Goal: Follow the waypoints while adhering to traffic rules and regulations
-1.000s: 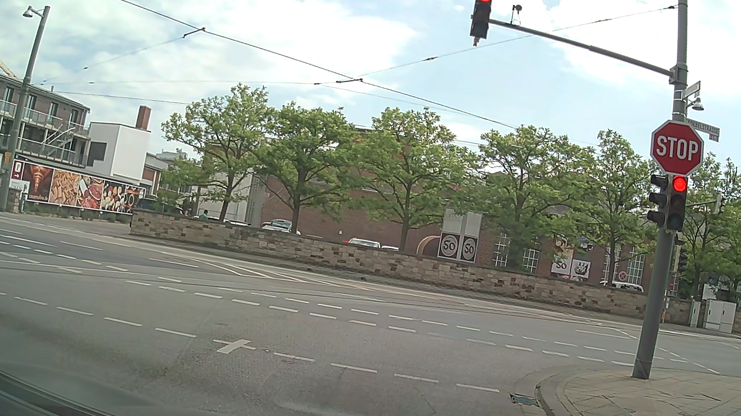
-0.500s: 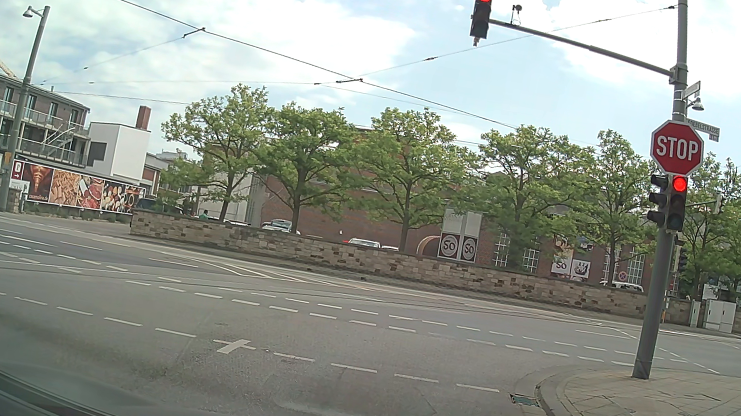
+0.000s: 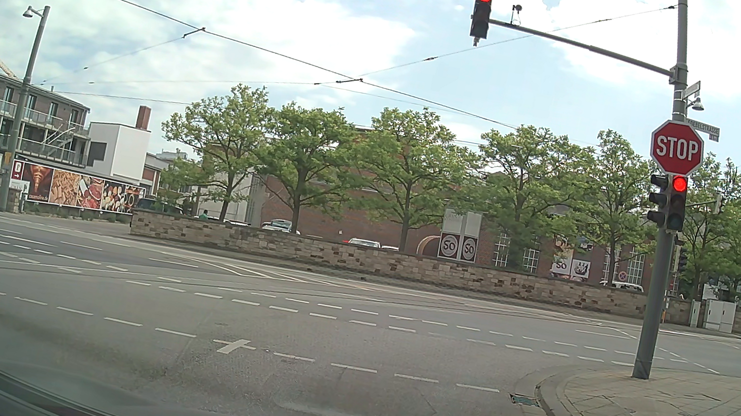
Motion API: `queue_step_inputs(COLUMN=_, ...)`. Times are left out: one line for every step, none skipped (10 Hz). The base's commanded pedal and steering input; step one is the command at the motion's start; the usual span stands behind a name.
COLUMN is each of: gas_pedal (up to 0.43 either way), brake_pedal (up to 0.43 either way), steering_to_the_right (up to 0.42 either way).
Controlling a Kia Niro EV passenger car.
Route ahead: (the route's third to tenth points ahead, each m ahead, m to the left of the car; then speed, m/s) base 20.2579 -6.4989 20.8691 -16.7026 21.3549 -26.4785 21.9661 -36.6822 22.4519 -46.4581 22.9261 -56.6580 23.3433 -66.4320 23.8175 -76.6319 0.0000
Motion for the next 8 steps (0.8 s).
queue_step_inputs(gas_pedal=0.0, brake_pedal=0.323, steering_to_the_right=0.036)
queue_step_inputs(gas_pedal=0.0, brake_pedal=0.323, steering_to_the_right=0.036)
queue_step_inputs(gas_pedal=0.0, brake_pedal=0.323, steering_to_the_right=0.036)
queue_step_inputs(gas_pedal=0.0, brake_pedal=0.323, steering_to_the_right=0.036)
queue_step_inputs(gas_pedal=0.0, brake_pedal=0.323, steering_to_the_right=0.036)
queue_step_inputs(gas_pedal=0.0, brake_pedal=0.323, steering_to_the_right=0.036)
queue_step_inputs(gas_pedal=0.0, brake_pedal=0.323, steering_to_the_right=0.036)
queue_step_inputs(gas_pedal=0.0, brake_pedal=0.323, steering_to_the_right=0.036)
